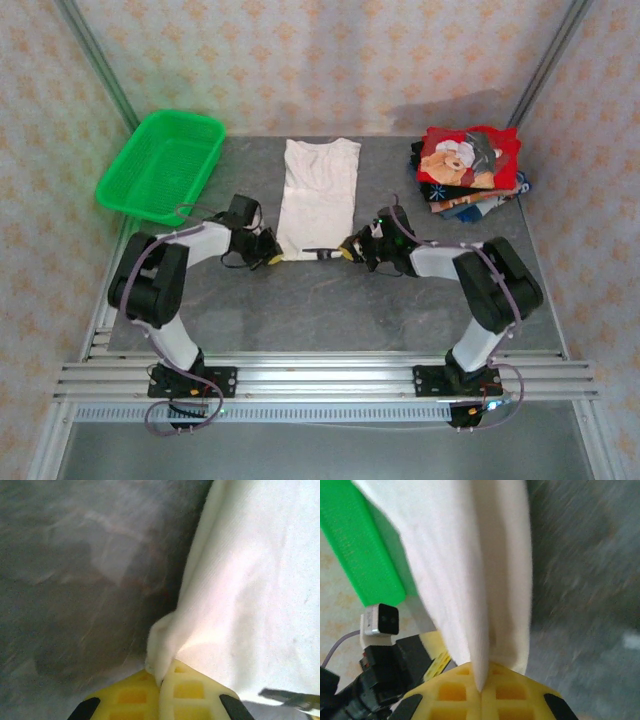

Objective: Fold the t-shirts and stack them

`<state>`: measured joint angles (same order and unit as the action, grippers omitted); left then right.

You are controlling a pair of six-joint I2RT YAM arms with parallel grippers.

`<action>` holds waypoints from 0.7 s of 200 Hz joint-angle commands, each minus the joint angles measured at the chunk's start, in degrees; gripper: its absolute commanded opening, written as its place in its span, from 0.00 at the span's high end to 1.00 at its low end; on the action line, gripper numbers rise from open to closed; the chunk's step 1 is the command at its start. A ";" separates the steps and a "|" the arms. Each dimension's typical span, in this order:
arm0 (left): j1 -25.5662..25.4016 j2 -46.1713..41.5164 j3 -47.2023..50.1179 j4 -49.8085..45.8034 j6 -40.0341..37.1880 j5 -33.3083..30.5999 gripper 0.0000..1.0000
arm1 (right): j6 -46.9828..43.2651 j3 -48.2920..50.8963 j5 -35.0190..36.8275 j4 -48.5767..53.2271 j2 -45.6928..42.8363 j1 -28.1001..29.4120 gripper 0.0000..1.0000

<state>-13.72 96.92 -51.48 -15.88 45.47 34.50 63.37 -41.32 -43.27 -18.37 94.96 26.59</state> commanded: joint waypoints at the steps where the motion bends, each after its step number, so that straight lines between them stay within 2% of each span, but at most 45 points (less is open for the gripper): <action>1: -1.40 -8.24 5.17 -3.68 -1.25 -3.42 1.00 | -0.66 3.88 1.86 4.55 -6.12 2.66 1.00; 32: -6.54 -20.69 11.99 -9.25 0.67 -7.99 1.00 | 3.41 9.97 5.77 6.67 -15.17 8.19 1.00; 54: -10.13 -29.67 16.29 -11.73 5.13 -9.70 1.00 | 5.08 11.47 8.87 11.63 -21.35 13.53 1.00; 77: -14.26 -39.06 17.03 -17.76 8.86 -12.32 1.00 | 7.50 12.32 12.75 16.04 -27.71 17.96 1.00; 95: -15.18 -45.16 16.48 -20.36 11.51 -12.77 1.00 | 8.60 11.95 15.12 19.40 -33.03 19.11 1.00; 114: -15.13 -46.04 14.07 -20.85 12.72 -12.34 1.00 | 7.31 8.61 17.81 24.18 -36.03 18.99 1.00; 140: -14.07 -39.91 6.20 -21.98 9.64 -11.72 1.00 | 3.21 1.51 16.33 28.93 -33.67 15.52 1.00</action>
<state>-28.67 52.47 -38.54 -35.44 55.66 24.51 69.65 -33.06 -29.26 4.23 59.96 44.77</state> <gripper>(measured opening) 0.042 0.047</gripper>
